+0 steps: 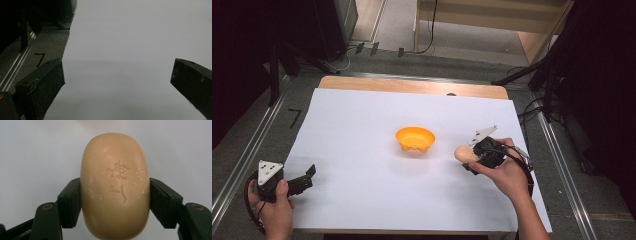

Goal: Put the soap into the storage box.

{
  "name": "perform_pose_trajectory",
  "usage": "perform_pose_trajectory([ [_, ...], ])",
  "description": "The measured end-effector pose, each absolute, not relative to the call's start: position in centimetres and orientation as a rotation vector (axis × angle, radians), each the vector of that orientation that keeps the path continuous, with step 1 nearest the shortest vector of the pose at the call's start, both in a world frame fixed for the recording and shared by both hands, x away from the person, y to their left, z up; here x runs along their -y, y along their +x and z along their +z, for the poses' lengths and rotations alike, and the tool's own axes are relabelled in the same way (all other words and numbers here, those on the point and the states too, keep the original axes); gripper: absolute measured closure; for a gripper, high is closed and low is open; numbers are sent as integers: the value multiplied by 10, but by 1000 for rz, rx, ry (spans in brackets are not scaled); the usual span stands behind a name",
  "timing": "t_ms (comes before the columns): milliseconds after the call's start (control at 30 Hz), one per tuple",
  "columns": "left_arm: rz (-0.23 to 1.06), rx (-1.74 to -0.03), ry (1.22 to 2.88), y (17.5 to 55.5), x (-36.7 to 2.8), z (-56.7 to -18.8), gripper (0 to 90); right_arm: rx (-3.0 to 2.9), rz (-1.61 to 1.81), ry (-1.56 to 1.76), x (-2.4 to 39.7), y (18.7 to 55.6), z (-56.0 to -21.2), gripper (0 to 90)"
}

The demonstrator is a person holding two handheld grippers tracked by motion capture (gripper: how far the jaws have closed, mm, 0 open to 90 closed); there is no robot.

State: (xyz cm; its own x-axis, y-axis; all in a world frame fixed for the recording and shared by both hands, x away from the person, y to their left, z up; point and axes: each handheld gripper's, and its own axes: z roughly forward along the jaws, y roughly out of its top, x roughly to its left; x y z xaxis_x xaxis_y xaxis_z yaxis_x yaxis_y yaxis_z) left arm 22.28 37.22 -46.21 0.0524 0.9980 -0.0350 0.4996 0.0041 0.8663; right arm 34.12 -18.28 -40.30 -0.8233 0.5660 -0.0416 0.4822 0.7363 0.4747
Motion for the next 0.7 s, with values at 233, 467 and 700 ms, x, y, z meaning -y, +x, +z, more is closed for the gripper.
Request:
perform_pose_trajectory([
  [233,856,-1543,1597,223,-372,-462,0,-2763,675,787,173,347,-397,335],
  [467,853,-1542,1600,223,-372,-462,0,-2773,665,724,162,353,-390,335],
  [700,856,-1542,1599,223,-372,-462,0,-2785,687,655,149,362,-383,335],
])
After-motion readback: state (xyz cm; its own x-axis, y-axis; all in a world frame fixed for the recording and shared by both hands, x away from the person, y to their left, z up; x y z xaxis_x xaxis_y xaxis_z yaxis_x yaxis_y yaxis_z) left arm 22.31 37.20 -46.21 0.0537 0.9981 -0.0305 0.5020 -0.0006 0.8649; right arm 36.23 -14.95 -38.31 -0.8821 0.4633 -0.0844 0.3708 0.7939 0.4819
